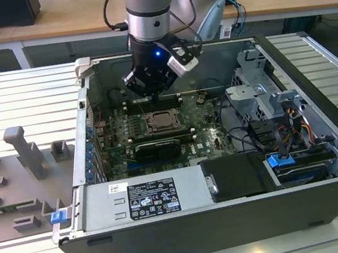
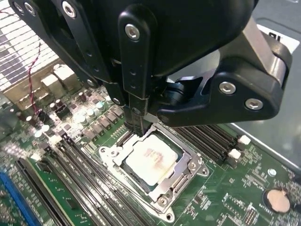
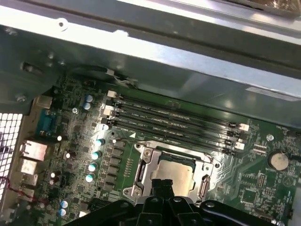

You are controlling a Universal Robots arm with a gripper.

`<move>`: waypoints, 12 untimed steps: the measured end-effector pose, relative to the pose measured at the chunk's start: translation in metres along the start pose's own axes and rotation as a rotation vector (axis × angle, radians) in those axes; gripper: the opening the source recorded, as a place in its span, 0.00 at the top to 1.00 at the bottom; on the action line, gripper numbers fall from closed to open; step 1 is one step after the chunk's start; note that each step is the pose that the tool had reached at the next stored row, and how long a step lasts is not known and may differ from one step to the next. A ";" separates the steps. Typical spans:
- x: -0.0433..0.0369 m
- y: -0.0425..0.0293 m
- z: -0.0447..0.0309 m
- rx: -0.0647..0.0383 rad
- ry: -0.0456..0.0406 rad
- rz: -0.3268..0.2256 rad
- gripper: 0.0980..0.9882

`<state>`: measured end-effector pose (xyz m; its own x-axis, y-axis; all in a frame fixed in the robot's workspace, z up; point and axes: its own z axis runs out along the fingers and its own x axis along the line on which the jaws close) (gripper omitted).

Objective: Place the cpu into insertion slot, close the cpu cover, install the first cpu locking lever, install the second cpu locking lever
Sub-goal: 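Install the first cpu locking lever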

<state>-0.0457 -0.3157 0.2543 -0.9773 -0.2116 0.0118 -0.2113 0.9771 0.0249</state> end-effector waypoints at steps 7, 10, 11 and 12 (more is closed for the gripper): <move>0.0230 0.0050 0.0005 -0.002 -0.0007 0.010 0.99; 0.0401 0.0087 0.0007 -0.002 -0.0008 0.011 0.99; 0.0449 0.0098 0.0009 -0.003 -0.0010 0.011 0.99; 0.0506 0.0117 0.0008 -0.003 -0.0011 0.012 0.99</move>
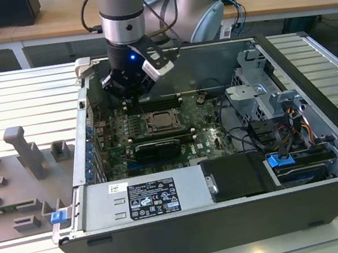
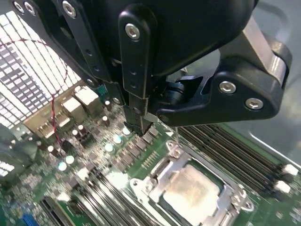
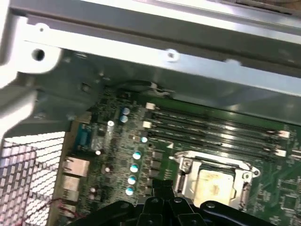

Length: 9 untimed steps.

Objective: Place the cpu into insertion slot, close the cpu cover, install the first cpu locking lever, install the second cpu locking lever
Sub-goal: 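Install the first cpu locking lever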

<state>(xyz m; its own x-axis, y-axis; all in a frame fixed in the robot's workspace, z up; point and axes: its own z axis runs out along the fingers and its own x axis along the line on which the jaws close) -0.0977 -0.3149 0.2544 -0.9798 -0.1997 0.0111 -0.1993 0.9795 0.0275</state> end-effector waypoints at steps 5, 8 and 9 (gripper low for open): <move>0.0031 0.0065 -0.0046 -0.001 -0.0037 0.002 0.99; 0.0030 0.0089 -0.0052 -0.004 -0.0067 0.006 0.99; 0.0027 0.0104 -0.0052 -0.004 -0.0069 0.007 0.99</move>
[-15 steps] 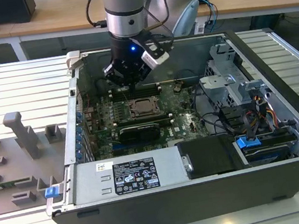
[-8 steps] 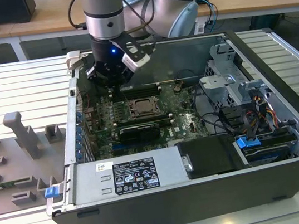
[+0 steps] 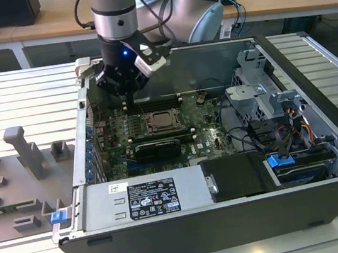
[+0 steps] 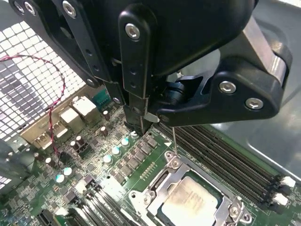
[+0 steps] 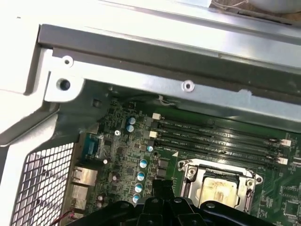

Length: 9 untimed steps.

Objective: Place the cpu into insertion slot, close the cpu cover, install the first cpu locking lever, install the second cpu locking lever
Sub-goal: 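Install the first cpu locking lever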

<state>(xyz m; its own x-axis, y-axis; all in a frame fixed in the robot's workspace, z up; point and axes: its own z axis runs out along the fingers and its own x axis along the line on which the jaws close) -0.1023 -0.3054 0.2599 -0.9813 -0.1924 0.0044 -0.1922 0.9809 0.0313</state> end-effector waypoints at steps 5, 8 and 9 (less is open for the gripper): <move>-0.0014 0.0072 0.0004 0.000 -0.0002 0.003 0.99; -0.0015 0.0072 0.0004 0.000 -0.0002 0.003 0.99; -0.0020 0.0072 0.0004 0.000 -0.0001 0.002 0.99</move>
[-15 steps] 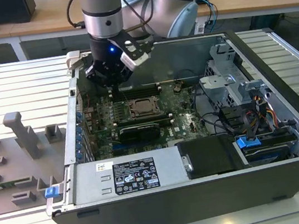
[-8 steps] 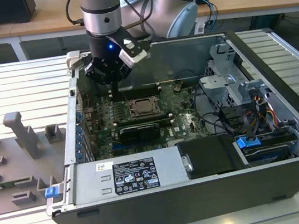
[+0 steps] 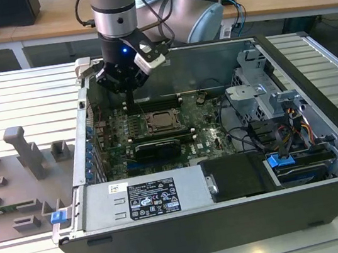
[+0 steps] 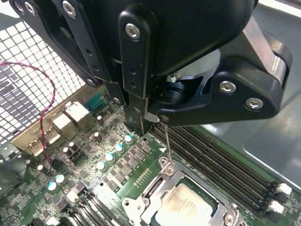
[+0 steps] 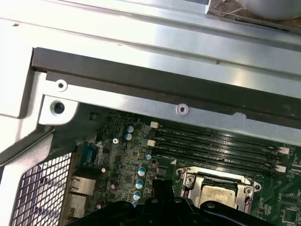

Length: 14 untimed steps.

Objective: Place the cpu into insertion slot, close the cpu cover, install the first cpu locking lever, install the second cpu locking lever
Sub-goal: 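Install the first cpu locking lever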

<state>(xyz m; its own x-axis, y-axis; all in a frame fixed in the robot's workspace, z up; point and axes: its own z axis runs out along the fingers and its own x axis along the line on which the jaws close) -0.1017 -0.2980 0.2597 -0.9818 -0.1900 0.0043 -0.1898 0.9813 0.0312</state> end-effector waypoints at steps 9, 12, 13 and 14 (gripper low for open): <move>-0.0129 -0.0025 -0.0001 0.000 -0.0001 0.001 0.99; -0.0199 -0.0039 0.0000 0.000 -0.0002 0.001 0.99; -0.0207 -0.0041 -0.0001 0.000 -0.0001 0.002 0.99; -0.0206 -0.0041 -0.0001 0.000 -0.0001 0.002 0.99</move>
<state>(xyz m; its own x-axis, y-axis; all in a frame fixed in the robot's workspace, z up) -0.0807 -0.2981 0.2596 -0.9821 -0.1884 0.0042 -0.1881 0.9816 0.0312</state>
